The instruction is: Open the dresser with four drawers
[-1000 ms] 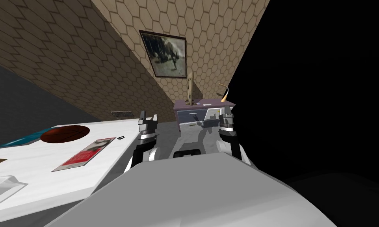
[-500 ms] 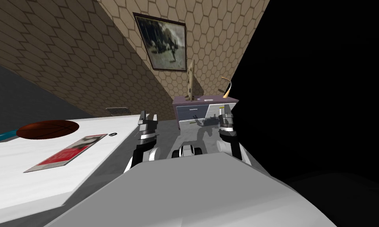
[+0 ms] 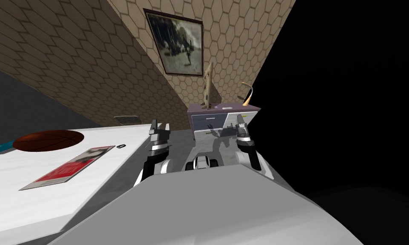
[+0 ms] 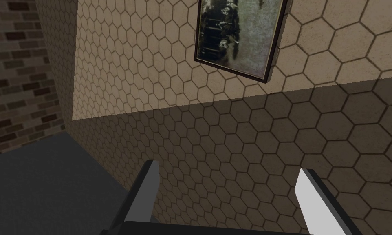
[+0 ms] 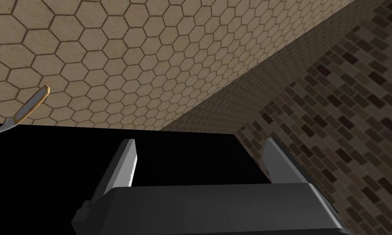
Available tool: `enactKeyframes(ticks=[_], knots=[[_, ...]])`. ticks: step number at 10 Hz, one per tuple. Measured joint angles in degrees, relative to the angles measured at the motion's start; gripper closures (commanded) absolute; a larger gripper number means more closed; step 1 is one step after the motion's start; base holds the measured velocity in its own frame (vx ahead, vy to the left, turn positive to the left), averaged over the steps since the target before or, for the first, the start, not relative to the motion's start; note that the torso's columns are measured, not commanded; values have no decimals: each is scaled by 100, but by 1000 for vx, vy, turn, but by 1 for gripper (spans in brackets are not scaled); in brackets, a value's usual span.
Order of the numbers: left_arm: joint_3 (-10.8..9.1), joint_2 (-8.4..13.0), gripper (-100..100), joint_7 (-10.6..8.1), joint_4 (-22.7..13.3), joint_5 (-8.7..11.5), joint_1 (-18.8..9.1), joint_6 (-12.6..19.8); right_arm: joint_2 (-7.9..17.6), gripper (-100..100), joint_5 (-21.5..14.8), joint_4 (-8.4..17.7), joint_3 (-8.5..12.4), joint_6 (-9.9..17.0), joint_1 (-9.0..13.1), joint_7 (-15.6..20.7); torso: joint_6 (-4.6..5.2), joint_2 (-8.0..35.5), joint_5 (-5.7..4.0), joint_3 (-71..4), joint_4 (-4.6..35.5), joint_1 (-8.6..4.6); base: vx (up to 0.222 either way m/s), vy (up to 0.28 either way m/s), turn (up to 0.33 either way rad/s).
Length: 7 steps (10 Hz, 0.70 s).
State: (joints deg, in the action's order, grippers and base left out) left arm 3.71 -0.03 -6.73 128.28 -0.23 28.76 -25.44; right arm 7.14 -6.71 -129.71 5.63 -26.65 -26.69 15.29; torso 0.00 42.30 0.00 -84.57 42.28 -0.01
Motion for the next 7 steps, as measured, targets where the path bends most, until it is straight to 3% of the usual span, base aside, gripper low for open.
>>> enactKeyframes(ticks=[7], knots=[[0, 0, 0, 0, 0, 0, 0, 0, 293, -100, -349, 508, 200, -132, 213, 981, -1, -4, 1, -1, -1, 7, 49, 35, 10]])
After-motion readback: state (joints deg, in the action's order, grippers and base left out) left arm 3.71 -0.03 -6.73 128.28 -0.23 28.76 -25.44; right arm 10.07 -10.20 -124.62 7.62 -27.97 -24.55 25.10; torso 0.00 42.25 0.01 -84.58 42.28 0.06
